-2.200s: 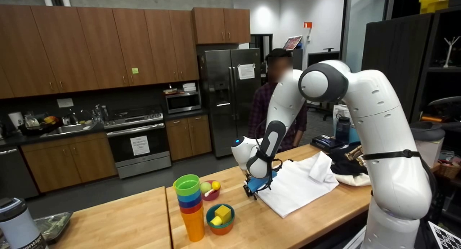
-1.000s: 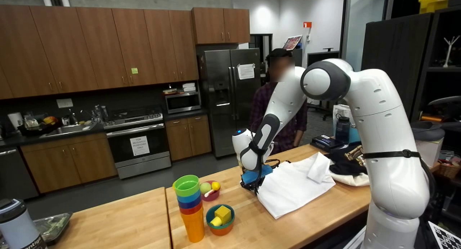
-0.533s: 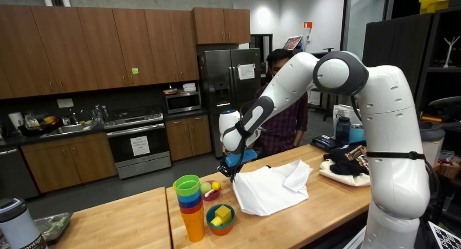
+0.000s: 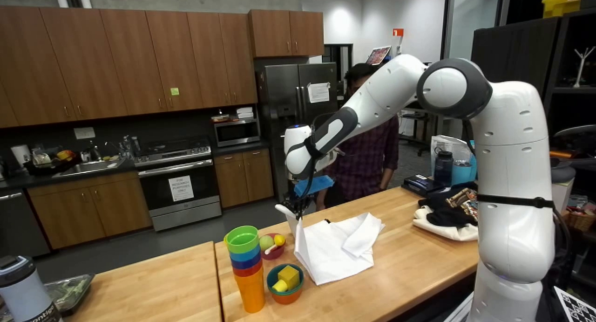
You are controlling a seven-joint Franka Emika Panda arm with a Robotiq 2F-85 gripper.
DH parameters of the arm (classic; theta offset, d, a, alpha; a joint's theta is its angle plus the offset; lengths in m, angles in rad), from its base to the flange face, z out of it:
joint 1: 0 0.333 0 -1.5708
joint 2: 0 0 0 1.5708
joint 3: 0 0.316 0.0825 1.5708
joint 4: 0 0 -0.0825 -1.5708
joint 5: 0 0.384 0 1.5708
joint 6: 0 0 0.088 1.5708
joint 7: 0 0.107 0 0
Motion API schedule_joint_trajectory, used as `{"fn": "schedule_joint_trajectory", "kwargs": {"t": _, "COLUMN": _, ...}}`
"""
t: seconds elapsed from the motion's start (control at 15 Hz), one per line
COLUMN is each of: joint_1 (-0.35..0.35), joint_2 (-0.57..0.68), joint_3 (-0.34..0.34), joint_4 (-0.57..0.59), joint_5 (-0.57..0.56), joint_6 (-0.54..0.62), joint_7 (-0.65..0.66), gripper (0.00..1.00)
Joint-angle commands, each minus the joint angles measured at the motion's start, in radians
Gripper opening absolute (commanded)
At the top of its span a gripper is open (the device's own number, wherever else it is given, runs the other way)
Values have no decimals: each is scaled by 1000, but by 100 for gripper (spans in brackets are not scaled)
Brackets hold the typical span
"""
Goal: Fold the white cloth on the table
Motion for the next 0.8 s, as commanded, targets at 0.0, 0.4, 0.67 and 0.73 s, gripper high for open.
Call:
{"fn": "schedule_joint_trajectory", "kwargs": {"t": 0.0, "joint_1": -42, "joint_2": -150, "joint_3": -81, "joint_4": -141, "joint_5": -197, "joint_6": -16, "joint_7": 57, "gripper": 0}}
{"fn": "schedule_joint_trajectory", "kwargs": {"t": 0.4, "joint_1": -208, "joint_2": -347, "joint_3": -168, "joint_4": -328, "joint_5": -310, "joint_6": -16, "joint_7": 16, "gripper": 0}}
{"fn": "schedule_joint_trajectory", "kwargs": {"t": 0.67, "joint_1": -253, "joint_2": -329, "joint_3": -161, "joint_4": -321, "joint_5": -296, "joint_6": -16, "joint_7": -9, "gripper": 2}}
{"fn": "schedule_joint_trajectory", "kwargs": {"t": 0.73, "joint_1": -257, "joint_2": -342, "joint_3": -163, "joint_4": -331, "joint_5": -295, "joint_6": -17, "joint_7": -13, "gripper": 2}}
